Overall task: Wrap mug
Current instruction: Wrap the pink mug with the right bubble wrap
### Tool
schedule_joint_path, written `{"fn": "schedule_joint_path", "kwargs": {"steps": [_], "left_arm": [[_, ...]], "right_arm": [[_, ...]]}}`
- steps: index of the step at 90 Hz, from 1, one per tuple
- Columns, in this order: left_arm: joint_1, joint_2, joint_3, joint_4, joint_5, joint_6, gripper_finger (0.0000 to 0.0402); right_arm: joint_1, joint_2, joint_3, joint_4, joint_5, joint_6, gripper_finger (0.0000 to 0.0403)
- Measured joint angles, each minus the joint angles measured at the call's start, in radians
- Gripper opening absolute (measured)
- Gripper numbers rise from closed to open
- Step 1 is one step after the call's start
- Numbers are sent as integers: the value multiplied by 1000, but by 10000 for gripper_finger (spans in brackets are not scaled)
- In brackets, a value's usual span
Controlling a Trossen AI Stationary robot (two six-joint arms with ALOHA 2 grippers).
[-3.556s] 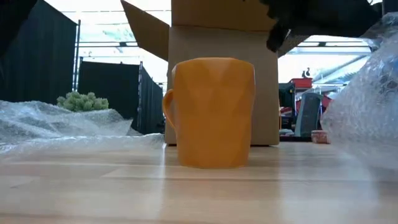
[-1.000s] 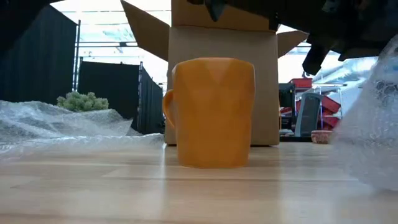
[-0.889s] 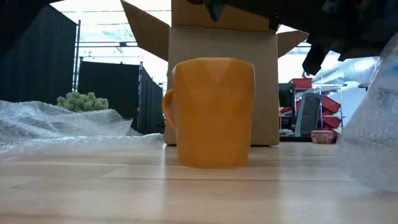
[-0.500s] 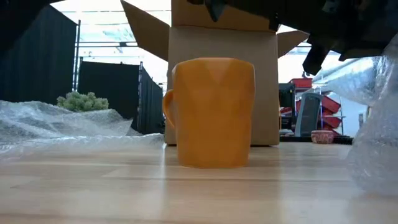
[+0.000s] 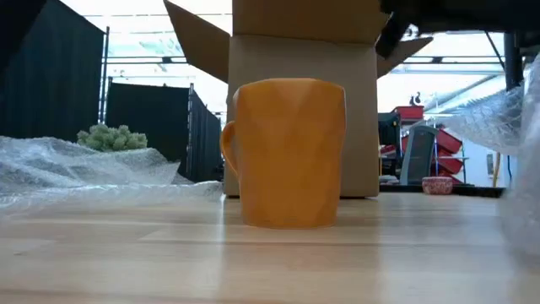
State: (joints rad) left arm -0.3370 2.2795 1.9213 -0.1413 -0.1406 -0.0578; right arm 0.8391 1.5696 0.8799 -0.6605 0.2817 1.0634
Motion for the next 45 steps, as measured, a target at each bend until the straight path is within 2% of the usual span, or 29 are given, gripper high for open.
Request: {"fn": "schedule_joint_path", "kwargs": {"steps": [16,36,45], "left_arm": [[3,25,2,40,2,15,0],[28,115,2,175,97,11,0],[33,117,2,183,99,11,0]], "right_arm": [[1,0,-1,0,-2,-4,242],[-2,1,-1,3,-3,-11,242],[-2,1,-1,4,-1,-15,242]]}}
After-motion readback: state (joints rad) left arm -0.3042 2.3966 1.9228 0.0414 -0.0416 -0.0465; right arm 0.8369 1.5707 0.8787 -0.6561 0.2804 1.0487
